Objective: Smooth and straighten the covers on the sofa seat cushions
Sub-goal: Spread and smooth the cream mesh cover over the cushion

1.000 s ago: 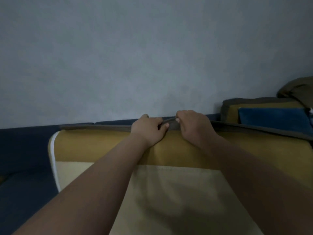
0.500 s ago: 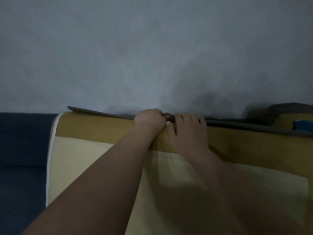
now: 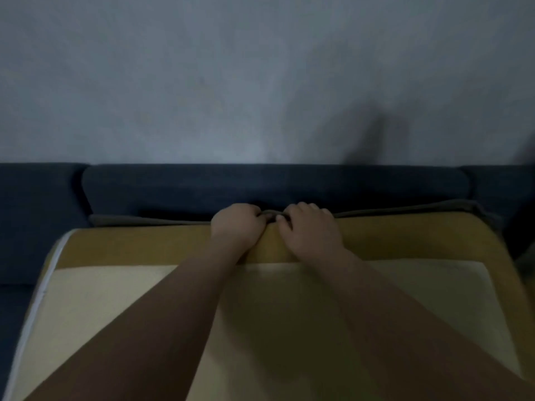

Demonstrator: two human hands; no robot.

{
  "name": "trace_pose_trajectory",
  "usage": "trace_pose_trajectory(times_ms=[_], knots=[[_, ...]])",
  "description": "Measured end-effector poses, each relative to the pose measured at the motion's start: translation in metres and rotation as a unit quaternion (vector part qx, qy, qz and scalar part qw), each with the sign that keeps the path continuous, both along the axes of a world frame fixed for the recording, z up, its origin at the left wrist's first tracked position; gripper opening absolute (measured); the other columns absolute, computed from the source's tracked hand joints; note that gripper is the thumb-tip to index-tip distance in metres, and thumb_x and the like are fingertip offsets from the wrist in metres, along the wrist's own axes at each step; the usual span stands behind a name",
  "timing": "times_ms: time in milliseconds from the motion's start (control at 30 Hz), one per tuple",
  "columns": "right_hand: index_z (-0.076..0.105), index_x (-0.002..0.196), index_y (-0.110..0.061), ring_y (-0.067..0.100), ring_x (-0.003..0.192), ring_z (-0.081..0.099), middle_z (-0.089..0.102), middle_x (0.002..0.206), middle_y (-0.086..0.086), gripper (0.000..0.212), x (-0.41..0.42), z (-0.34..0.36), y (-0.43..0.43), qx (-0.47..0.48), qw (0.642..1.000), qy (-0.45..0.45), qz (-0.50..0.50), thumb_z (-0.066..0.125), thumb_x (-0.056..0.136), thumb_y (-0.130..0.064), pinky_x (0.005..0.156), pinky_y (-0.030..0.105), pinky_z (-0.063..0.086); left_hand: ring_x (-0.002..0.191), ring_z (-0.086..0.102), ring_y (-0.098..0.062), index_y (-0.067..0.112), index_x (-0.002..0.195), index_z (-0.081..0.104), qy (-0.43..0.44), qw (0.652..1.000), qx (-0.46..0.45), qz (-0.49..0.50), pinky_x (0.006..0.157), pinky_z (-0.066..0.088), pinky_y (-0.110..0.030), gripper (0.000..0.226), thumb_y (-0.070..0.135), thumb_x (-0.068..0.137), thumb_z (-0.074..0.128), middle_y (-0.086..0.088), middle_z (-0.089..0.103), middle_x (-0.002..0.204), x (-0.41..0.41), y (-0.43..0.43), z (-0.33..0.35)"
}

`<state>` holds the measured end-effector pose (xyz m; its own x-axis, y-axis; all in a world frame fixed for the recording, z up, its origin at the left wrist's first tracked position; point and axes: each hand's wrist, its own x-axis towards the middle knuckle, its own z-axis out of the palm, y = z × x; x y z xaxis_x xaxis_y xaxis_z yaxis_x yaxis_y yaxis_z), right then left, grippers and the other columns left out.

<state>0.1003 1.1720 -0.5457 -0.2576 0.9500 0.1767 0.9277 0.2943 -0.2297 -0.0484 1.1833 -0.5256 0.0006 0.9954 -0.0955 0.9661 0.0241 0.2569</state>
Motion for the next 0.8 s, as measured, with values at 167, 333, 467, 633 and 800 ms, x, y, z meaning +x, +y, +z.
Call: trace_pose_trajectory(times_ms=[167, 333, 467, 633, 800], knots=[[0.063, 0.097, -0.015, 0.021, 0.088, 0.056, 0.062, 0.092, 0.002, 0.044, 0.019, -0.066, 0.016, 0.028, 0.999, -0.005, -0.037, 0.027, 0.097, -0.039, 0.072, 0.034, 0.032, 0.082, 0.059, -0.017, 0.022, 0.092, 0.066, -0.054, 0.998, 0.008, -0.016, 0.063, 0.044, -0.029, 0.036, 0.044, 0.099, 0.039, 0.001, 0.065, 0.086, 0.019, 0.018, -0.064], [0.065, 0.086, -0.016, 0.02, 0.077, 0.053, 0.06, 0.083, 0.002, 0.045, 0.026, -0.097, 0.023, 0.077, 0.994, 0.009, -0.074, 0.028, 0.091, -0.041, 0.067, 0.032, 0.029, 0.083, 0.058, -0.016, 0.023, 0.1, 0.064, -0.056, 0.997, 0.059, -0.019, 0.06, 0.041, -0.029, 0.029, 0.038, 0.098, 0.039, 0.004, 0.062, 0.089, 0.031, 0.027, -0.096], [0.068, 0.088, -0.019, 0.023, 0.086, 0.051, 0.057, 0.091, 0.005, 0.046, 0.025, -0.108, 0.014, 0.065, 0.99, -0.009, -0.122, 0.033, 0.09, -0.048, 0.075, 0.037, 0.035, 0.09, 0.057, -0.012, 0.024, 0.111, 0.065, -0.068, 0.984, 0.144, -0.077, 0.07, 0.049, -0.03, 0.029, 0.034, 0.097, 0.042, 0.007, 0.064, 0.105, 0.033, 0.012, -0.111], [0.059, 0.088, -0.015, 0.024, 0.078, 0.054, 0.059, 0.083, 0.004, 0.042, 0.03, -0.125, 0.01, 0.06, 0.991, 0.017, -0.122, 0.031, 0.089, -0.047, 0.071, 0.035, 0.036, 0.075, 0.055, -0.012, 0.02, 0.093, 0.068, -0.057, 0.991, 0.106, -0.054, 0.061, 0.038, -0.028, 0.031, 0.035, 0.097, 0.04, 0.005, 0.063, 0.091, 0.04, 0.01, -0.131], [0.058, 0.086, -0.014, 0.025, 0.077, 0.055, 0.059, 0.082, 0.005, 0.043, 0.039, -0.143, -0.007, 0.041, 0.994, 0.028, -0.099, 0.027, 0.089, -0.044, 0.081, 0.039, 0.039, 0.078, 0.055, -0.015, 0.018, 0.094, 0.068, -0.067, 0.993, 0.086, -0.044, 0.064, 0.034, -0.028, 0.033, 0.033, 0.099, 0.039, 0.002, 0.063, 0.092, 0.044, -0.001, -0.151]])
